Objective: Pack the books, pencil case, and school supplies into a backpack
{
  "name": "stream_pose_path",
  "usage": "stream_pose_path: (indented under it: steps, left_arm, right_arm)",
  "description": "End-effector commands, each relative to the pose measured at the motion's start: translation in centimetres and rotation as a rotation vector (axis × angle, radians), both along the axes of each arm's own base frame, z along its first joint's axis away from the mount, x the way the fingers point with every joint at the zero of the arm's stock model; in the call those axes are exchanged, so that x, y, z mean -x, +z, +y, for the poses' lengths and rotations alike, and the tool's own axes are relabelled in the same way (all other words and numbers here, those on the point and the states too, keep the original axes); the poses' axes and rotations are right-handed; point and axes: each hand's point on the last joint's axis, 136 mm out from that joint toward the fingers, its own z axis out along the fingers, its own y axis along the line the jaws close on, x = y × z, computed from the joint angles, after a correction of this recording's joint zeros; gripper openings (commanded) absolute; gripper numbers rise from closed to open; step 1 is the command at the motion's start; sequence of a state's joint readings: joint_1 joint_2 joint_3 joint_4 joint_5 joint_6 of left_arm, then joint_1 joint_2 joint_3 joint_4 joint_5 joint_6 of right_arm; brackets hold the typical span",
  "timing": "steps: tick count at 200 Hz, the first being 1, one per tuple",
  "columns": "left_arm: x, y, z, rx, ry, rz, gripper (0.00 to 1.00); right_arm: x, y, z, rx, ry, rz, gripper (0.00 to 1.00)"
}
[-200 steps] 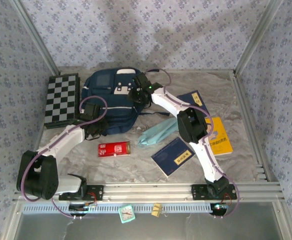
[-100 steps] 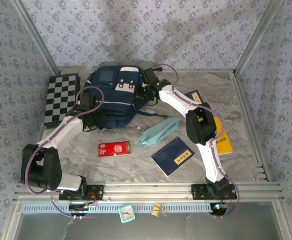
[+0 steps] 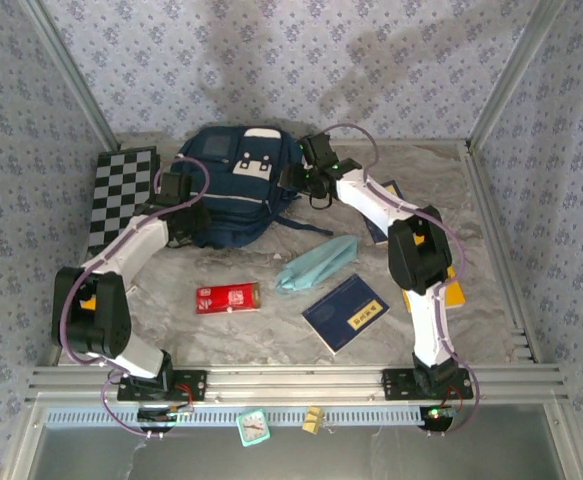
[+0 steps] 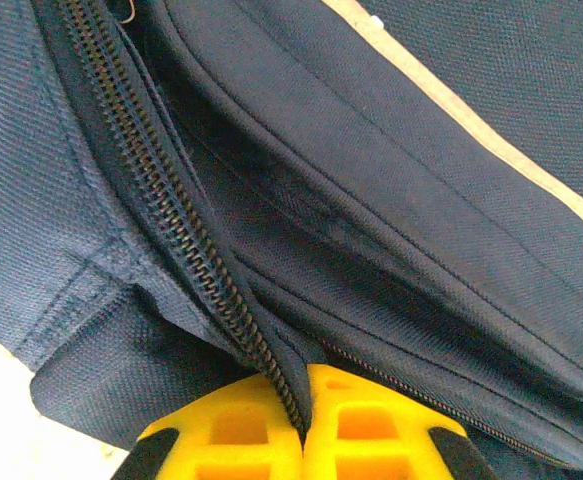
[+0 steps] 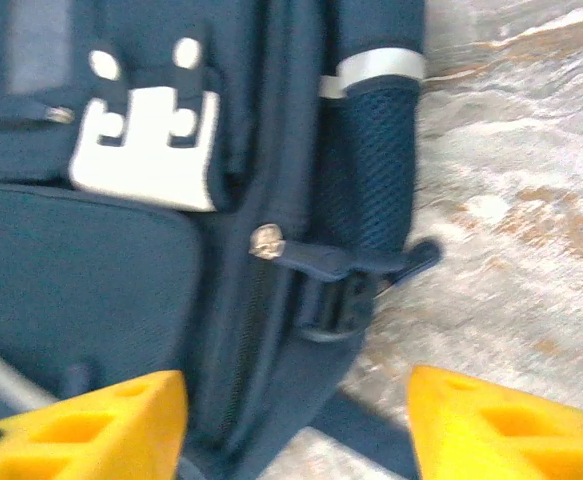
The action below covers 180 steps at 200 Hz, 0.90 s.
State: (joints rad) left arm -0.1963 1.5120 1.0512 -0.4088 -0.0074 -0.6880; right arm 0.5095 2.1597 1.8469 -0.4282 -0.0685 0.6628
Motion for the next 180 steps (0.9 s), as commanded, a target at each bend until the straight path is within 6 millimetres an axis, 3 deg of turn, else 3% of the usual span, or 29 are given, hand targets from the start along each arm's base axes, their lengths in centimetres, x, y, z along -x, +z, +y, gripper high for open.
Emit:
stream_pose_path:
  steps: [1,21,40,66,97,127,154,180]
  left_arm:
    - [-0.8,3.0,0.2,-0.004,-0.023,-0.114,0.00]
    - [-0.6,3.0,0.2,-0.002,-0.028,-0.100,0.00]
    - [-0.5,3.1,0.0,0.012,-0.032,-0.100,0.00]
    - [-0.4,3.1,-0.4,0.032,-0.039,-0.094,0.00]
    - [0.3,2.8,-1.0,0.076,-0.048,-0.095,0.00]
    - [0.7,2.2,-1.4,0.098,-0.053,-0.070,0.00]
    - [1.0,2.1,-1.4,0.103,-0.053,-0.068,0.00]
    - [1.0,2.4,-1.4,0.106,-0.053,-0.079,0.00]
  right_arm:
    - [-1.5,-3.3,-1.4,0.087,-0.031,0.046,0.69]
    - [-3.1,-4.2,-1.9,0.102,-0.029,0.026,0.75]
    - [-4.2,-5.0,-1.5,0.075,0.000,0.024,0.74]
    - [-5.4,-5.9,0.3,0.049,0.058,0.013,0.73]
    - [-6.2,-6.2,2.3,0.022,0.094,-0.011,0.64]
    - [-7.0,-6.2,2.4,0.002,0.080,-0.021,0.36]
    - [-7.3,-3.1,1.8,-0.032,0.074,-0.065,0.03]
    - [-6.3,-0.3,0.7,-0.026,0.077,-0.108,0.00]
